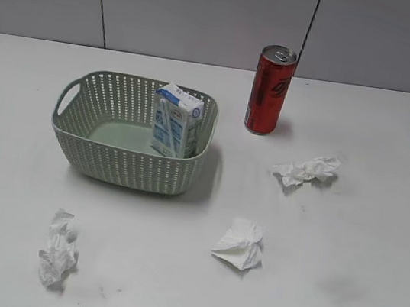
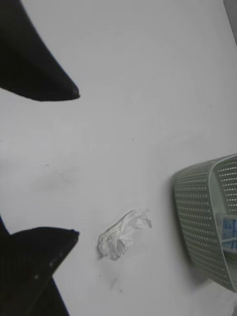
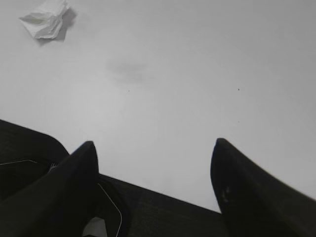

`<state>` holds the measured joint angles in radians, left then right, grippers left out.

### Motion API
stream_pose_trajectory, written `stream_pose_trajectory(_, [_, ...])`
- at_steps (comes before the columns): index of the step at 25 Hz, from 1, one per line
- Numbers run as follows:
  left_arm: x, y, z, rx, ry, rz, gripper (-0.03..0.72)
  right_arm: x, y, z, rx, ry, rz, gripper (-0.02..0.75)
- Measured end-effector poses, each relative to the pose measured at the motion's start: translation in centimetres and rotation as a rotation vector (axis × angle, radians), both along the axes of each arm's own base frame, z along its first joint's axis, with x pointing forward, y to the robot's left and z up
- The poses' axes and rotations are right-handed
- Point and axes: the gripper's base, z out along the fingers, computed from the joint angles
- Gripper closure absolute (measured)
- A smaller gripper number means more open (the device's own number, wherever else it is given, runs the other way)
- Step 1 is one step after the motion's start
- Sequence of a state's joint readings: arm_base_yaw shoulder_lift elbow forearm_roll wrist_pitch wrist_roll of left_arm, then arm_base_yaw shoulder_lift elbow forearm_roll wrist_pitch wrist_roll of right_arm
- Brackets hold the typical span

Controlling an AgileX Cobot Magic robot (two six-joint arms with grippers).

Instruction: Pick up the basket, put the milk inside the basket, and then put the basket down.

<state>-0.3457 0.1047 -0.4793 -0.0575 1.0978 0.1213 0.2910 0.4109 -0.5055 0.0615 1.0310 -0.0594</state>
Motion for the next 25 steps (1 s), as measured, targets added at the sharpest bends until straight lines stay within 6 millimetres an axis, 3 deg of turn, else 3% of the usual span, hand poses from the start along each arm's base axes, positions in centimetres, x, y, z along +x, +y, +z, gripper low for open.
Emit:
stream_pose_trajectory(13, [0.1,0.1,0.1,-0.003,-0.010,0.077,0.099,-0.6,-0.2,0.2,0.013,-0.038,-0.004,0.201])
stream_pose_trajectory(19, [0.1,0.3,0.1,-0.003,-0.018,0.255,0.100,-3.1,-1.3,0.9,0.052,-0.217,-0.139,0.202])
stream_pose_trajectory(25, [-0.7,0.3,0.1,-0.015,-0.077,0.289,0.100,-6.0,-1.6,1.0,0.078,-0.397,-0.222,0.202])
